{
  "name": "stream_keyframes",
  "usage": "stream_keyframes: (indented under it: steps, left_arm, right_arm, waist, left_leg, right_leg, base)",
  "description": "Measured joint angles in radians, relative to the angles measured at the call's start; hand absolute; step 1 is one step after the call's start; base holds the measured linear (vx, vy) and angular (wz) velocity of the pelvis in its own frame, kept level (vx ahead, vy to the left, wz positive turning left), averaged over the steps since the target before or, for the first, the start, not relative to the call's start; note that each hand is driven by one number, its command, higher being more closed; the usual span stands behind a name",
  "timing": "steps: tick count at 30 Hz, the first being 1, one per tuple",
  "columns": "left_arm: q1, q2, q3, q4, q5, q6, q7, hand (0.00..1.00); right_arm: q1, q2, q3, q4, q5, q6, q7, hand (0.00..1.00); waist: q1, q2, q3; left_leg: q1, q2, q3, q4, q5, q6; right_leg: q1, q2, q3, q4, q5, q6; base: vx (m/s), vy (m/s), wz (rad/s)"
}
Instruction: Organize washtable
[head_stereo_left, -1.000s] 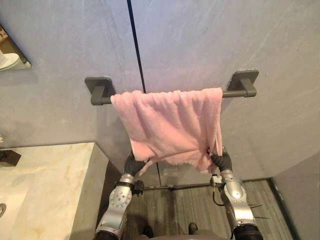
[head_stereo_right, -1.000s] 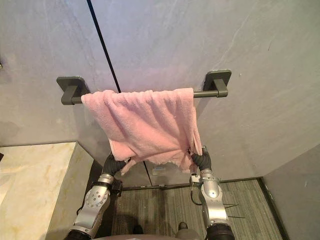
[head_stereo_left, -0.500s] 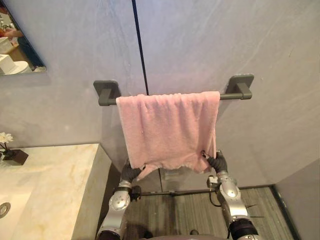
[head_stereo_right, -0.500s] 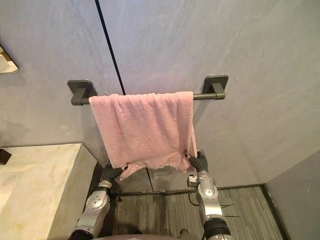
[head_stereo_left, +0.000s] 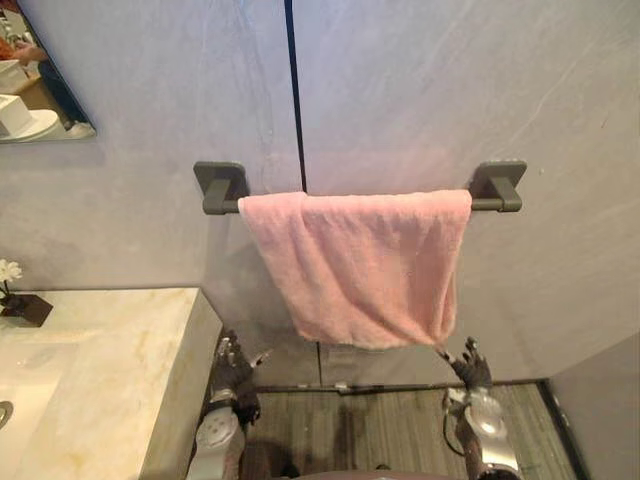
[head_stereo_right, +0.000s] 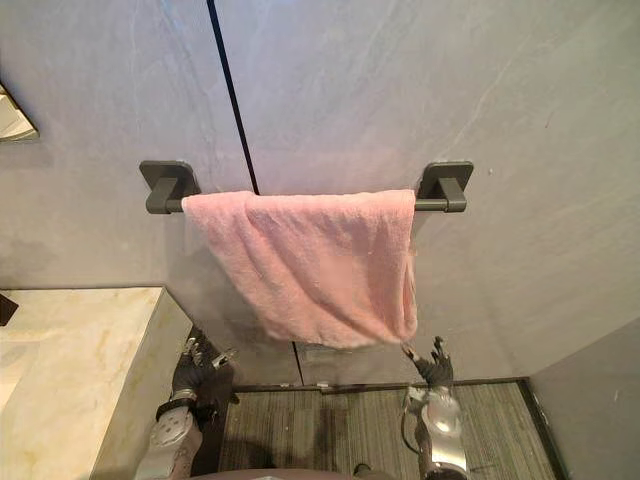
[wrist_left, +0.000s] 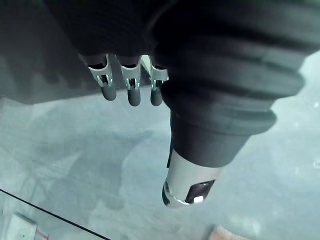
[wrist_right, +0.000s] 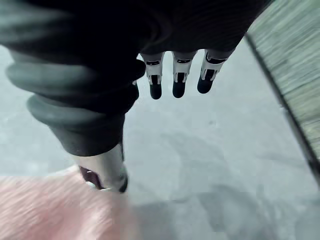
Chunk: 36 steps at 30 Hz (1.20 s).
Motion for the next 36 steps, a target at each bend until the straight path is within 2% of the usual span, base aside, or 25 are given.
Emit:
stream_keyframes:
  steps: [2, 6, 9, 10, 13, 17, 20, 22, 25, 27, 28, 29, 30, 32, 34, 36]
  left_arm:
    - [0.002, -0.001, 0.002, -0.01, -0.008, 0.0, 0.002, 0.0]
    - [0.02, -0.002, 0.017, -0.144, -0.017, -0.001, 0.02, 0.0]
    - [0.038, -0.002, 0.051, -0.309, -0.018, -0.005, 0.03, 0.0]
    - [0.046, -0.005, 0.066, -0.394, -0.018, -0.008, 0.042, 0.0]
    - [0.047, -0.007, 0.099, -0.523, -0.018, -0.024, 0.053, 0.0]
    - [0.036, -0.003, 0.131, -0.858, -0.016, -0.098, 0.082, 0.0]
    - [0.008, 0.002, 0.124, -0.987, -0.015, -0.139, 0.085, 0.0]
    - [-0.017, 0.026, 0.106, -1.019, -0.018, -0.158, 0.081, 0.0]
    - [-0.073, 0.126, -0.014, -1.042, -0.087, -0.186, 0.034, 0.0]
    - [-0.137, 0.21, -0.174, -1.04, -0.168, -0.199, -0.043, 0.0]
    - [-0.155, 0.226, -0.217, -1.036, -0.187, -0.199, -0.068, 0.0]
    - [-0.191, 0.261, -0.299, -1.012, -0.209, -0.199, -0.11, 0.0]
    - [-0.204, 0.275, -0.327, -1.0, -0.224, -0.197, -0.128, 0.0]
    - [-0.231, 0.34, -0.435, -0.941, -0.287, -0.184, -0.193, 0.0]
    - [-0.236, 0.375, -0.486, -0.905, -0.312, -0.169, -0.219, 0.0]
    - [-0.235, 0.4, -0.501, -0.851, -0.345, -0.154, -0.224, 0.0]
  right_arm:
    - [0.019, 0.0, -0.011, -0.001, 0.005, 0.0, -0.002, 0.0]
    - [0.035, -0.003, -0.045, -0.035, 0.015, 0.0, -0.016, 0.0]
    - [0.067, -0.006, -0.104, -0.171, 0.034, -0.001, -0.021, 0.0]
    - [0.08, -0.008, -0.148, -0.268, 0.034, -0.001, -0.035, 0.0]
    - [0.085, -0.013, -0.199, -0.406, 0.03, -0.004, -0.067, 0.0]
    - [0.074, -0.03, -0.265, -0.703, -0.003, -0.043, -0.111, 0.0]
    - [0.02, -0.05, -0.241, -0.876, -0.015, -0.079, -0.111, 0.0]
    - [-0.008, -0.083, -0.198, -0.963, -0.032, -0.107, -0.104, 0.0]
    - [-0.064, -0.213, -0.027, -1.08, -0.038, -0.162, -0.059, 0.0]
    - [-0.151, -0.326, 0.172, -1.105, -0.003, -0.201, 0.018, 0.0]
    - [-0.172, -0.348, 0.226, -1.106, 0.015, -0.206, 0.044, 0.0]
    - [-0.212, -0.391, 0.34, -1.106, 0.041, -0.216, 0.085, 0.0]
    - [-0.223, -0.405, 0.379, -1.106, 0.056, -0.22, 0.105, 0.0]
    - [-0.266, -0.481, 0.554, -1.095, 0.13, -0.221, 0.192, 0.0]
    - [-0.277, -0.541, 0.644, -1.063, 0.169, -0.22, 0.235, 0.0]
    - [-0.277, -0.588, 0.675, -1.004, 0.224, -0.217, 0.25, 0.0]
  waist:
    - [-0.001, 0.0, 0.0]
    - [0.0, 0.0, 0.0]
    - [-0.002, 0.0, -0.001]
    - [0.0, 0.001, -0.001]
    - [-0.002, 0.0, -0.001]
    - [-0.009, -0.004, -0.004]
    - [-0.021, -0.003, -0.005]
    - [-0.023, -0.003, -0.005]
    - [-0.022, -0.003, -0.005]
    - [-0.021, -0.002, -0.011]
    - [-0.02, -0.002, -0.014]
    - [-0.019, 0.001, -0.02]
    - [-0.018, 0.003, -0.022]
    - [-0.012, 0.01, -0.028]
    - [-0.004, 0.011, -0.028]
    - [0.003, 0.011, -0.028]
  left_leg:
    - [0.001, 0.001, 0.002, 0.0, 0.0, 0.0]
    - [0.003, 0.001, 0.006, 0.0, -0.001, 0.0]
    - [0.002, 0.005, 0.007, 0.0, -0.012, -0.007]
    - [0.002, 0.002, 0.007, 0.0, -0.013, -0.006]
    - [0.002, 0.001, 0.007, 0.0, -0.013, -0.004]
    - [0.003, -0.002, 0.007, 0.001, -0.01, 0.001]
    - [0.003, -0.001, 0.007, 0.001, -0.011, 0.002]
    - [0.006, 0.0, 0.008, 0.001, -0.011, 0.002]
    - [0.016, -0.001, 0.01, 0.001, -0.012, 0.003]
    - [0.023, -0.002, 0.011, 0.001, -0.013, 0.005]
    - [0.023, -0.003, 0.011, 0.001, -0.013, 0.005]
    - [0.023, -0.003, 0.01, 0.001, -0.013, 0.005]
    - [0.023, -0.003, 0.01, 0.001, -0.012, 0.005]
    - [0.023, -0.004, 0.009, 0.001, -0.012, 0.005]
    - [0.023, -0.003, 0.009, 0.001, -0.012, 0.005]
    - [0.022, -0.004, 0.008, 0.001, -0.012, 0.005]
  right_leg:
    - [-0.001, 0.0, 0.001, 0.001, 0.001, -0.001]
    - [-0.004, 0.0, 0.003, 0.003, 0.001, -0.002]
    - [-0.007, -0.001, 0.008, 0.007, -0.002, 0.001]
    - [-0.007, -0.002, 0.006, 0.008, -0.01, 0.002]
    - [-0.008, -0.003, 0.006, 0.01, -0.008, 0.003]
    - [-0.005, -0.003, 0.006, 0.011, -0.008, 0.002]
    - [-0.002, -0.001, 0.006, 0.012, -0.008, 0.002]
    - [-0.001, 0.0, 0.007, 0.013, -0.008, 0.002]
    - [-0.001, -0.001, 0.009, 0.02, -0.01, 0.003]
    - [-0.003, -0.002, 0.011, 0.038, -0.017, 0.004]
    - [-0.003, -0.002, 0.011, 0.039, -0.017, 0.004]
    - [-0.005, -0.003, 0.01, 0.043, -0.017, 0.004]
    - [-0.005, -0.003, 0.01, 0.044, -0.017, 0.005]
    - [-0.005, -0.003, 0.009, 0.045, -0.018, 0.005]
    - [-0.006, -0.003, 0.009, 0.045, -0.017, 0.005]
    - [-0.006, -0.003, 0.009, 0.045, -0.017, 0.004]
  base:
    - [-0.04, -0.019, -0.05]
    - [-0.04, -0.011, -0.04]
    - [0.0, 0.0, 0.0]
    - [0.0, 0.0, 0.0]
    - [0.0, 0.0, 0.0]
    - [0.0, 0.0, 0.0]
    - [0.0, 0.0, 0.0]
    - [0.0, 0.0, 0.0]
    - [-0.01, -0.001, -0.03]
    - [-0.05, -0.004, -0.02]
    - [-0.05, -0.004, 0.01]
    - [-0.03, -0.004, 0.01]
    - [-0.03, -0.008, 0.01]
    - [-0.02, -0.007, 0.01]
    - [0.0, 0.0, 0.0]
    - [0.0, 0.0, 0.0]
